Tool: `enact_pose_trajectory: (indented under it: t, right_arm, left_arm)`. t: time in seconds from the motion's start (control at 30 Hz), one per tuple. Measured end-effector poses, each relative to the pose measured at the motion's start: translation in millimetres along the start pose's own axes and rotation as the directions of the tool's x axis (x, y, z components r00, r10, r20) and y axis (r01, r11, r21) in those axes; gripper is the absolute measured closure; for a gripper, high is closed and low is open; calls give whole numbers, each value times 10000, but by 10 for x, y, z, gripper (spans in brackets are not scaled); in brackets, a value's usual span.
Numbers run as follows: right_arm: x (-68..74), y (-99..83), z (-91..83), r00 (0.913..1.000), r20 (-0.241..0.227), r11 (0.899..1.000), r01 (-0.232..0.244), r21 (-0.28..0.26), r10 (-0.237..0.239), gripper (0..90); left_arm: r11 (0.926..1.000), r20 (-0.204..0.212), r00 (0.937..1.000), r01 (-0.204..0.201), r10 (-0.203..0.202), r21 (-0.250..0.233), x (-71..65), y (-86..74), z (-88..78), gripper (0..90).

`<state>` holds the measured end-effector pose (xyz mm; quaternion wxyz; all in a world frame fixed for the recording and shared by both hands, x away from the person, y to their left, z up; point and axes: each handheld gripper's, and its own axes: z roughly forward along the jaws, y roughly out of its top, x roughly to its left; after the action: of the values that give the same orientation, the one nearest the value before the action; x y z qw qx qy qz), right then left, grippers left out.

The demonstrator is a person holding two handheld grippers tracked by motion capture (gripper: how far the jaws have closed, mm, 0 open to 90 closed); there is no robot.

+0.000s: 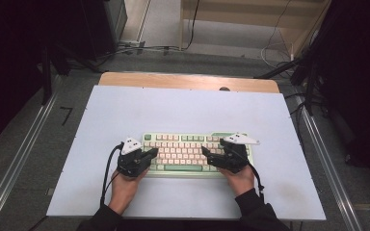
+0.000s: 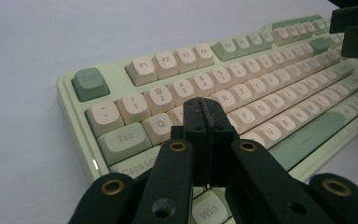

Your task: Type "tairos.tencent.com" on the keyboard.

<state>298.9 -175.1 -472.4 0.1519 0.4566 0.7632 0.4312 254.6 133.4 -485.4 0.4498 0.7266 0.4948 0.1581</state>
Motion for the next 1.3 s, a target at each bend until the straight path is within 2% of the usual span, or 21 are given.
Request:
enact_pose_trajectory:
  t: [0.6,0.73,1.3]
  right_arm:
    - [-33,-38,-62,9995,316,10000,-8,-62,10,196]
    - [-50,-47,-80,9993,370,9999,-67,-79,70,196]
    - [-65,-58,-94,9989,477,9999,-37,-99,42,198]
  left_arm:
    - [9995,277,9995,-175,168,268,-51,22,116,900]
    - [9987,336,9993,-199,183,471,-51,25,158,900]
    - [9974,262,9995,-165,147,704,-56,23,194,900]
